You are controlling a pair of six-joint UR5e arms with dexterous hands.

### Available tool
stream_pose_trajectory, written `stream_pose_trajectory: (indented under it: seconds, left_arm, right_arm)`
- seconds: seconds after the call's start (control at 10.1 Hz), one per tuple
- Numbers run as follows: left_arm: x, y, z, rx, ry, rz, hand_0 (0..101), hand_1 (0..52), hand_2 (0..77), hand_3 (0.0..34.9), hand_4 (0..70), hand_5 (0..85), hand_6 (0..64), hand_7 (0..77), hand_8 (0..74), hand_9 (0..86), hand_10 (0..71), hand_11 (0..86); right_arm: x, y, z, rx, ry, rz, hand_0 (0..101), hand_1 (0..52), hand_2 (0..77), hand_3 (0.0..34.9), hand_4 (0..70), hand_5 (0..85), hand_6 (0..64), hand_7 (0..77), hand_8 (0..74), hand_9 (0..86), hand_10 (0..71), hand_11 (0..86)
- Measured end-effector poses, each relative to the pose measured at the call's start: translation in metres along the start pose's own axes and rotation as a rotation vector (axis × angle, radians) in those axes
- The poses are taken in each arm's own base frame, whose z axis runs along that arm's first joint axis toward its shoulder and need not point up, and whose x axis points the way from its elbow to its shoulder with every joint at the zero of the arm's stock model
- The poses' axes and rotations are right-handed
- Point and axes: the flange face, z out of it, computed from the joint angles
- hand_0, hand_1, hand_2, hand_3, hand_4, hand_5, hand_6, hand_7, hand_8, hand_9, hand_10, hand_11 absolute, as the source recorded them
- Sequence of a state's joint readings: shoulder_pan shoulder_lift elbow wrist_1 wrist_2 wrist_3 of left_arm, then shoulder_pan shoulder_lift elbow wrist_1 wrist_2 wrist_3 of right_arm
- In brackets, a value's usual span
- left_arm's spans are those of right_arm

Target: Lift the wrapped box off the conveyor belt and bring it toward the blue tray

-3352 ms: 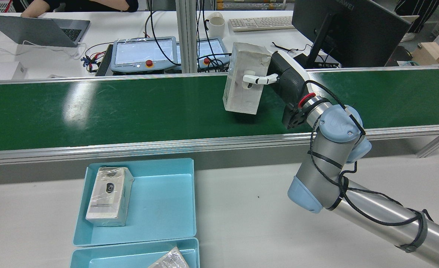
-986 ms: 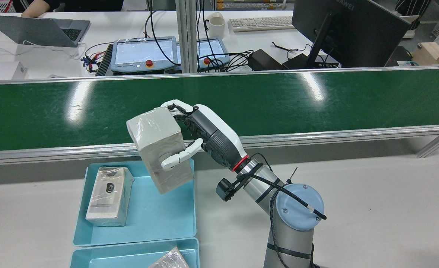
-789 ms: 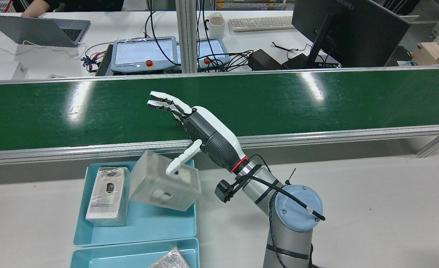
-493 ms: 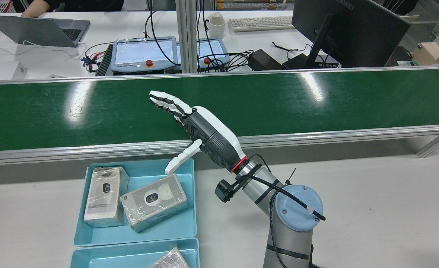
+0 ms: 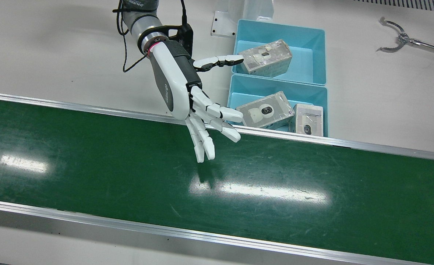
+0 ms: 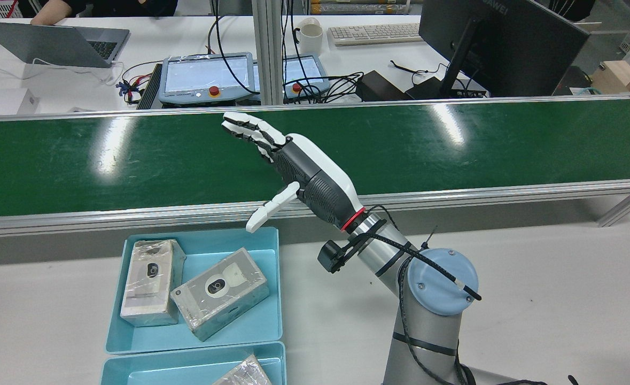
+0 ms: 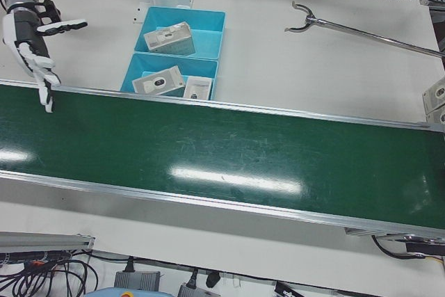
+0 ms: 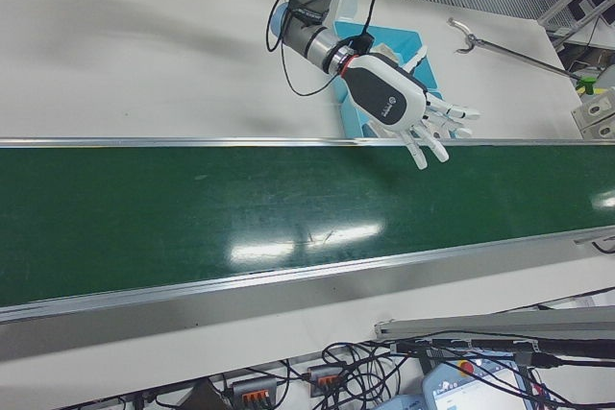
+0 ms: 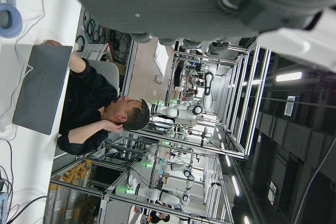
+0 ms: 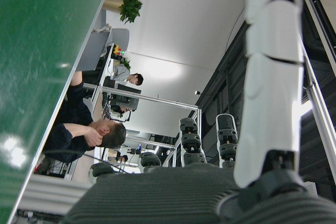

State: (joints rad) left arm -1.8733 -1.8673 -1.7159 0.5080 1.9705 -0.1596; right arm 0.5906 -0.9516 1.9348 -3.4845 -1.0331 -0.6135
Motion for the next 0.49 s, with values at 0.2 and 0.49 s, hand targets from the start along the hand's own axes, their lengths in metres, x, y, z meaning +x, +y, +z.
stream_pose_trajectory:
  seconds: [0.2,0.49]
  left_arm:
    - [0.000,0.000,0.000,0.000,0.000,0.000,0,0.0,0.5,0.0,0.0,1.1,0.0,0.0,0.5,0.0,0.5,0.5]
    - [0.000,0.000,0.000,0.000,0.000,0.000,0,0.0,0.5,0.0,0.0,1.1,0.0,0.0,0.5,0.0,0.5,0.5]
  right_arm:
    - [-0.060,-0.018,-0.002,0.066,-0.045,-0.082,52,19.6,13.6,20.2,4.4,23.5,6.5,7.1,1.6,1.6,0.0,1.6]
    - [-0.137,-0.056,-0.038,0.222,-0.132,-0.180,51,22.4,18.0,7.3,4.4,26.7,5.5,8.2,1.6,1.6,0.0,1.1]
